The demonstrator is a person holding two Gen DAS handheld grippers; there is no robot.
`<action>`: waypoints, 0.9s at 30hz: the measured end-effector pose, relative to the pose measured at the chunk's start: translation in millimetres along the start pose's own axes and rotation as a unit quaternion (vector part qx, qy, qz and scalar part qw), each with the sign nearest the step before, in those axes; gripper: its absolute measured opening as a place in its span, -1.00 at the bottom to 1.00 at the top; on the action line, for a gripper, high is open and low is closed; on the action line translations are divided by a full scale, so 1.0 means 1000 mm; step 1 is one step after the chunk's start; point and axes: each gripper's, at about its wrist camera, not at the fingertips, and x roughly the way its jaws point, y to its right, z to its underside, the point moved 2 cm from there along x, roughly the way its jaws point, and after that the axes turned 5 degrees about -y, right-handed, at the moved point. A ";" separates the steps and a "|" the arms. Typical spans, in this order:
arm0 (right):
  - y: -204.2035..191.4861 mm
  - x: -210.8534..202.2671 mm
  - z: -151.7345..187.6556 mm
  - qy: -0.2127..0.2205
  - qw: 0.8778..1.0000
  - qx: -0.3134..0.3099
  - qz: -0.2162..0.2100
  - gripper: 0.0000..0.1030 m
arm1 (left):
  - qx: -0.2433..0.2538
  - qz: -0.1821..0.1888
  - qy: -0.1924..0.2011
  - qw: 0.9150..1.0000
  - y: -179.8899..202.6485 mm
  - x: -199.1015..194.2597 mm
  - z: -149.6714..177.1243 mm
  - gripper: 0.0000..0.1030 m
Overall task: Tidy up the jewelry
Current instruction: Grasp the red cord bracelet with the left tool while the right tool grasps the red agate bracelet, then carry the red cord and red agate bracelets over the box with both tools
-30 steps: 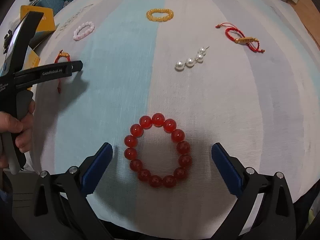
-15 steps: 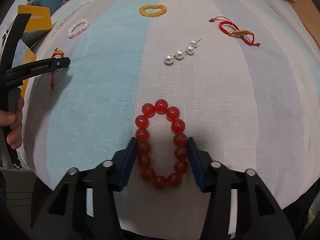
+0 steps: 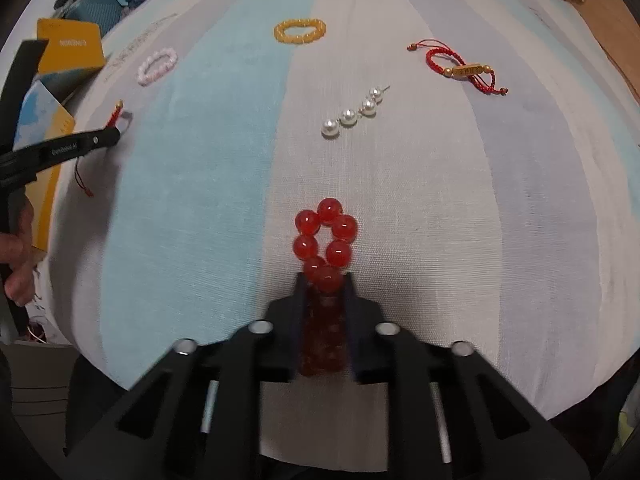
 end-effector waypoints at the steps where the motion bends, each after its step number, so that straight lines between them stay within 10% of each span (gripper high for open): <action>1: 0.001 -0.001 0.000 0.001 1.000 0.001 -0.004 -0.75 | -0.001 0.000 0.001 1.000 -0.001 0.000 0.000 -0.82; 27: 0.010 -0.049 -0.010 0.049 0.999 0.024 -0.004 -0.76 | -0.014 0.012 0.028 0.999 0.014 -0.050 0.010 -0.82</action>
